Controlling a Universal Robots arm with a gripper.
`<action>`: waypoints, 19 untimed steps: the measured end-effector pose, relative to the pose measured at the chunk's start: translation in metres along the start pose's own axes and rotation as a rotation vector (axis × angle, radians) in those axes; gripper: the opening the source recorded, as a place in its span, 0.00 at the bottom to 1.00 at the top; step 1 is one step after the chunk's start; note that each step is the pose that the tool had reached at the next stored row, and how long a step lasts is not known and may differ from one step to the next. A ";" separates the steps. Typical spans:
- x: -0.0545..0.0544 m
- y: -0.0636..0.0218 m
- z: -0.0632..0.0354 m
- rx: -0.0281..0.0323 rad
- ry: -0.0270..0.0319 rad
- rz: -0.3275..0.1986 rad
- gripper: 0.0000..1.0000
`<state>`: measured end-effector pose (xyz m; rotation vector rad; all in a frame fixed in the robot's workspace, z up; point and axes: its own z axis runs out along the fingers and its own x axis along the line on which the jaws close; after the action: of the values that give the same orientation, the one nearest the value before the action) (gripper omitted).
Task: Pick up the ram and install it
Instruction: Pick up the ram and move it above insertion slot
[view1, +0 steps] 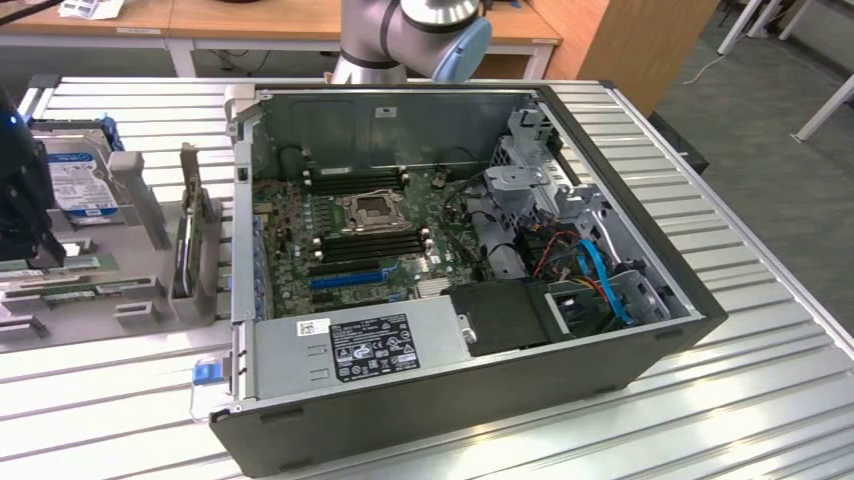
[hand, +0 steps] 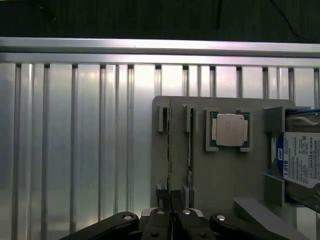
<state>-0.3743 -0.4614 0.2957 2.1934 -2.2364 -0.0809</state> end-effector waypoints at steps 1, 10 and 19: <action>0.000 0.0001 -0.0022 0.0000 0.0000 0.000 0.12; -0.001 0.0009 -0.0207 0.0000 0.0000 0.000 0.12; -0.001 0.0017 -0.0406 -0.0001 0.0001 0.000 0.12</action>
<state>-0.3743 -0.4614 0.3364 2.1934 -2.2363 -0.0809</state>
